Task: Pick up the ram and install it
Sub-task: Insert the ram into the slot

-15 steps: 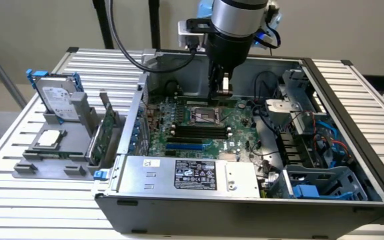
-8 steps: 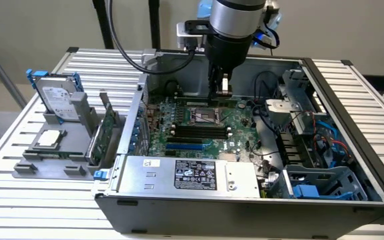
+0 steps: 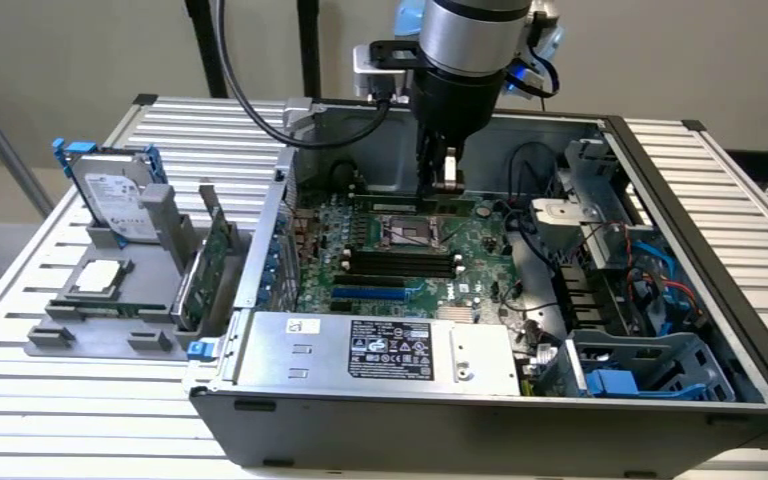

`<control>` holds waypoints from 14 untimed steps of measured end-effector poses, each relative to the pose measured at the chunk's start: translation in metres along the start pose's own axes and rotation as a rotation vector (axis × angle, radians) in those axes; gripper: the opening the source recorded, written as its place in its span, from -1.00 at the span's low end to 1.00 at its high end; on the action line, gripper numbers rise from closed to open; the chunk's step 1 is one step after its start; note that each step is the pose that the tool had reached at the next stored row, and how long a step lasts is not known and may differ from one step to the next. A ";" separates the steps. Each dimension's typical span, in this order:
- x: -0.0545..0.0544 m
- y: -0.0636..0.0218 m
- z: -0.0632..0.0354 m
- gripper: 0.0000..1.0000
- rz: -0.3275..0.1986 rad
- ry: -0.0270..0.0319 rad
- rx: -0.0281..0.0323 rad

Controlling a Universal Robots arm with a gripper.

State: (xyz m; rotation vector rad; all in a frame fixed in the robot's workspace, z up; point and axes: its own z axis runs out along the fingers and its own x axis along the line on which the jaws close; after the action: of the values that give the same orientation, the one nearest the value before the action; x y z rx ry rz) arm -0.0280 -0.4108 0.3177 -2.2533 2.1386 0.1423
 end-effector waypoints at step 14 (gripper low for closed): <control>0.001 0.0020 0.0173 -1.00 0.003 0.0182 0.0001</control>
State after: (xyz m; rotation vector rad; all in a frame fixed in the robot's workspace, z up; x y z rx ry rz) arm -0.0307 -0.4107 0.3004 -2.2603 2.1508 0.1222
